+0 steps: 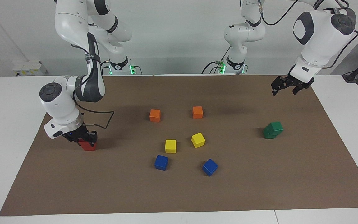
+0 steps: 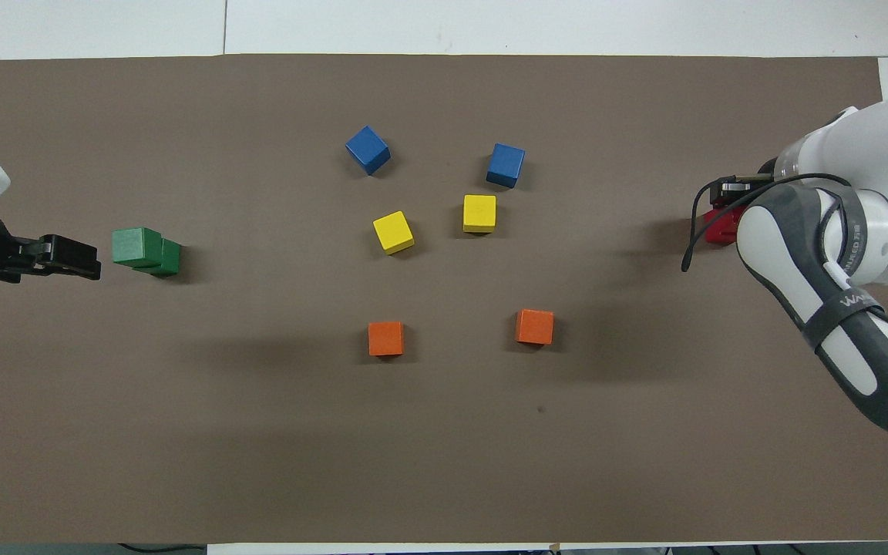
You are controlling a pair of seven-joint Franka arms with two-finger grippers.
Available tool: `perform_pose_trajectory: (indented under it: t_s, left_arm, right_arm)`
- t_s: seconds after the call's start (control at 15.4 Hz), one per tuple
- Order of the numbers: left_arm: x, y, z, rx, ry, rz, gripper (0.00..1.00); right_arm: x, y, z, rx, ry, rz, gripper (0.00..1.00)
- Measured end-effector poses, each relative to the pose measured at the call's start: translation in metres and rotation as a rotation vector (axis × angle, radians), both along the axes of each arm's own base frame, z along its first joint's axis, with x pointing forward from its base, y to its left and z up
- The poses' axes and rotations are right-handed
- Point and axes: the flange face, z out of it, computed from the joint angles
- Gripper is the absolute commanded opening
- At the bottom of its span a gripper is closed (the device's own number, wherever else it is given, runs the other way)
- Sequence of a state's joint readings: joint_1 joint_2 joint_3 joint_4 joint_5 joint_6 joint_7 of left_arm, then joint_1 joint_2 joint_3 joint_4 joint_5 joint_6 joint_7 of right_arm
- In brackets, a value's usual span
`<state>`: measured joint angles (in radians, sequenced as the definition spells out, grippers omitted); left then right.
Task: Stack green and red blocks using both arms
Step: 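Open the right gripper and withdraw it from the red stack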
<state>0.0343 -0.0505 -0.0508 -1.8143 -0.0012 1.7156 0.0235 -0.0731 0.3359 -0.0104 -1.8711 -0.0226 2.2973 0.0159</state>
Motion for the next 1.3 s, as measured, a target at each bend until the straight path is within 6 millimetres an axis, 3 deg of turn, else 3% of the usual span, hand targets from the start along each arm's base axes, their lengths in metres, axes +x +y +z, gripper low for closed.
perform_pose_trajectory:
  t_s: [0.39, 0.46, 0.52, 1.11, 1.24, 1.3]
  left_arm:
    - [0.005, 0.011, 0.003, 0.0, -0.042, 0.061, 1.0]
    - [0.005, 0.011, 0.003, 0.0, -0.042, 0.061, 1.0]
    - [0.005, 0.01, 0.003, 0.0, -0.042, 0.061, 1.0]
    - [0.005, 0.007, 0.003, 0.0, -0.044, 0.055, 1.0]
    - [0.005, 0.007, 0.003, 0.0, -0.044, 0.055, 1.0]
    - [0.005, 0.007, 0.003, 0.0, -0.044, 0.055, 1.0]
  right_arm:
    - [-0.002, 0.001, -0.001, 0.001, -0.002, 0.002, 0.0]
    - [-0.002, 0.001, -0.001, 0.001, -0.004, 0.002, 0.34]
    - [-0.002, 0.001, 0.0, 0.0, -0.011, 0.002, 0.99]
    - [-0.001, 0.001, 0.004, -0.001, -0.03, 0.002, 1.0]
    - [0.001, 0.002, 0.018, 0.0, -0.013, 0.003, 1.0]
    - [0.002, 0.003, 0.034, 0.002, 0.007, 0.005, 1.0]
